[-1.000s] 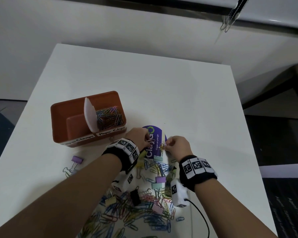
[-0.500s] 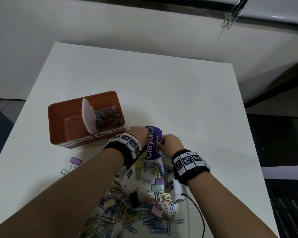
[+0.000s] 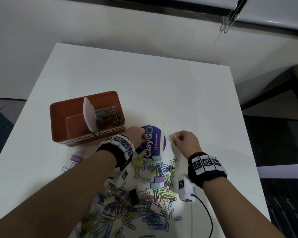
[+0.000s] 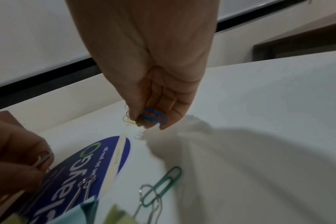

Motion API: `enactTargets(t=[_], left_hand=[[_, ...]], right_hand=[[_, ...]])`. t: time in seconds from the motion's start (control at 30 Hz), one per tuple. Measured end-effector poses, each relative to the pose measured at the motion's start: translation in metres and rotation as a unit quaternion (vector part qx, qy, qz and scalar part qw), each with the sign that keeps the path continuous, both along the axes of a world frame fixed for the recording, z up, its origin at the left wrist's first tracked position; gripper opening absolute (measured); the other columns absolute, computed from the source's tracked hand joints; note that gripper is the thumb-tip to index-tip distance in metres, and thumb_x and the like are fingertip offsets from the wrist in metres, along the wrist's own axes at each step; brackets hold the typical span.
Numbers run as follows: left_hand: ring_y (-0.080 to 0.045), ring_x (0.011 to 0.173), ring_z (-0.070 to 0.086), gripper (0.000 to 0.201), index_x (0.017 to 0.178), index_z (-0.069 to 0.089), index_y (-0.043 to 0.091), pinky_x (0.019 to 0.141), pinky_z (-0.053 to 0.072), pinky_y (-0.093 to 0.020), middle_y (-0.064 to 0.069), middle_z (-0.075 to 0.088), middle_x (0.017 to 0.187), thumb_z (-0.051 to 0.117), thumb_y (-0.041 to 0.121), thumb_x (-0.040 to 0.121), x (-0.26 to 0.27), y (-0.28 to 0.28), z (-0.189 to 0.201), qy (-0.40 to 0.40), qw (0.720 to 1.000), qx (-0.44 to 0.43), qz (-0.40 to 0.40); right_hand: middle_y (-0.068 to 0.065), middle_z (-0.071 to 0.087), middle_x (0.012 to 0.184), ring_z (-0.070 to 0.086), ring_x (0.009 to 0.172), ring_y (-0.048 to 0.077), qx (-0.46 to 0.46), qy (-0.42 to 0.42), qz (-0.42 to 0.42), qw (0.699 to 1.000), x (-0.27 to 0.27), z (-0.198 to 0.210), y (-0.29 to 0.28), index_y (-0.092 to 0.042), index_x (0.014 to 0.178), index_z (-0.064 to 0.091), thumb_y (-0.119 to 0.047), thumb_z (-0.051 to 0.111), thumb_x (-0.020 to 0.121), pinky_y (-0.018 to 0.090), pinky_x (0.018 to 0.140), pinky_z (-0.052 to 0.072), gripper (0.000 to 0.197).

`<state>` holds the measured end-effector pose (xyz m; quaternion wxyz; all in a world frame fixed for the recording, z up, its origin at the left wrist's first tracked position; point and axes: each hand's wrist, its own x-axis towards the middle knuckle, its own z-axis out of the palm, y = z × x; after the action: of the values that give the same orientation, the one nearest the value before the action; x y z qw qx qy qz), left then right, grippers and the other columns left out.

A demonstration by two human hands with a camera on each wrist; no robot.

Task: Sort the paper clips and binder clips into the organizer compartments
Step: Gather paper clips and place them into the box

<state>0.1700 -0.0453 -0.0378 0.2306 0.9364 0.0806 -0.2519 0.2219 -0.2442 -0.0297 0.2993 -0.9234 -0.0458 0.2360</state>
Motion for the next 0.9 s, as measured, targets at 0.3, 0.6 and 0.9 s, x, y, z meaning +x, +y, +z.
enactTargets(t=[0.3, 0.6, 0.9], left_hand=[[-0.024, 0.092, 0.061, 0.017, 0.097, 0.066, 0.009, 0.075, 0.041, -0.026, -0.007, 0.068, 0.095, 0.063, 0.023, 0.087, -0.021, 0.011, 0.036, -0.113, 0.991, -0.062, 0.041], [-0.004, 0.057, 0.041, 0.014, 0.073, 0.057, 0.019, 0.101, 0.032, -0.031, 0.012, 0.043, 0.058, 0.067, 0.021, 0.083, -0.049, 0.079, 0.094, -0.238, 0.957, -0.033, 0.161], [-0.026, 0.102, 0.058, 0.028, 0.108, 0.065, 0.006, 0.093, 0.040, -0.032, -0.009, 0.067, 0.104, 0.062, 0.023, 0.086, -0.046, 0.106, 0.103, -0.173, 0.970, 0.016, 0.171]], right_hand=[[0.008, 0.066, 0.077, 0.062, 0.074, 0.027, 0.020, -0.024, 0.036, 0.999, -0.016, 0.025, 0.012, -0.017, 0.076, 0.056, -0.013, 0.066, 0.082, 0.032, 0.072, 0.050, 0.012], [0.005, 0.068, 0.081, 0.061, 0.067, 0.018, 0.120, -0.084, 0.127, 0.981, -0.018, 0.082, 0.111, -0.012, 0.090, 0.068, -0.013, 0.067, 0.083, 0.030, 0.067, 0.053, 0.006], [0.010, 0.066, 0.118, 0.061, 0.107, 0.022, 0.125, -0.081, 0.160, 0.976, -0.023, 0.080, 0.196, -0.009, 0.118, 0.063, -0.009, 0.052, 0.092, 0.025, 0.094, 0.043, 0.028]])
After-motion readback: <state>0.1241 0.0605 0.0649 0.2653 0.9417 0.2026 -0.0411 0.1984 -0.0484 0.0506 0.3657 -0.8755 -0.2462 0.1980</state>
